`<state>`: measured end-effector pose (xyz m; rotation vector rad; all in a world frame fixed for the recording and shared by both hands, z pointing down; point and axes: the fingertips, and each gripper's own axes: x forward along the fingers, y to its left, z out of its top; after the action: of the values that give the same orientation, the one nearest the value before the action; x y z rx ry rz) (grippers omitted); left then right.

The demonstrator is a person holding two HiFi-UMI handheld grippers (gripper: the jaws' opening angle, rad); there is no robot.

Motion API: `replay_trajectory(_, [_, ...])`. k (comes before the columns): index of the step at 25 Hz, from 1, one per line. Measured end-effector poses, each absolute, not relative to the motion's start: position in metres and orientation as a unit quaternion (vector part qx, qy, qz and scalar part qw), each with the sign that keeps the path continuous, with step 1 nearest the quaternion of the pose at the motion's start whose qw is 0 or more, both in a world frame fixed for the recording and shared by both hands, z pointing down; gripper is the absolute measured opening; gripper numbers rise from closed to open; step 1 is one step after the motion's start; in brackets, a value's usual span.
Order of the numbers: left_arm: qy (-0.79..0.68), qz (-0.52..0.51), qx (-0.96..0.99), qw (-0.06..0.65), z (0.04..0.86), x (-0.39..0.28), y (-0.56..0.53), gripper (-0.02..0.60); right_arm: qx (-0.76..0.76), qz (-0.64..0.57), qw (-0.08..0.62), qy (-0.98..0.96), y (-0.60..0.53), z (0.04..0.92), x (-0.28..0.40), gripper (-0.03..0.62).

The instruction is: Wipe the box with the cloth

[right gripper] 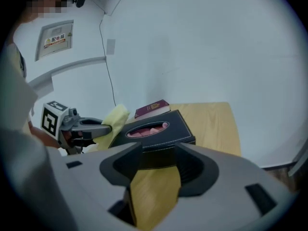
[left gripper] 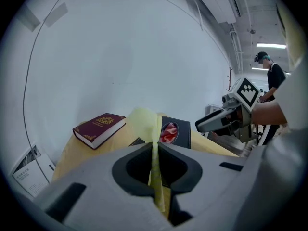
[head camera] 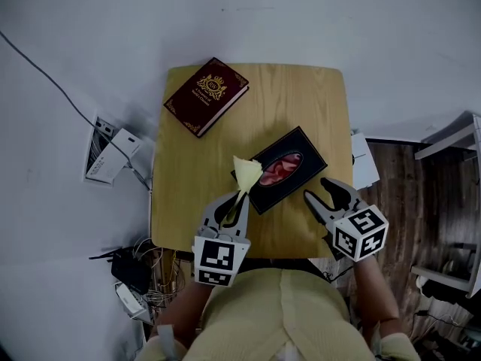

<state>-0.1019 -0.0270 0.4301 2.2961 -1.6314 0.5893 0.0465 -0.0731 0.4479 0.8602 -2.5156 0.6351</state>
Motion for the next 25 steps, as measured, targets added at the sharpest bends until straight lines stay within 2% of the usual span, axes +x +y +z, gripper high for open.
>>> replay_trajectory(11, [-0.569,0.189,0.780,0.180,0.445,-0.082,-0.027,0.029,0.295,0.212,0.204,-0.909,-0.116,0.449,0.054,0.250])
replay_trajectory(18, [-0.581,0.171,0.772,0.193,0.447,-0.080,-0.033,0.029,0.244,0.220,0.225,-0.917,-0.120,0.458,0.045,0.250])
replay_trajectory(25, [-0.577,0.165,0.781,0.174,0.446,-0.070,-0.052,0.029,0.252,0.220,0.227,-0.915,-0.117,0.459,0.046,0.250])
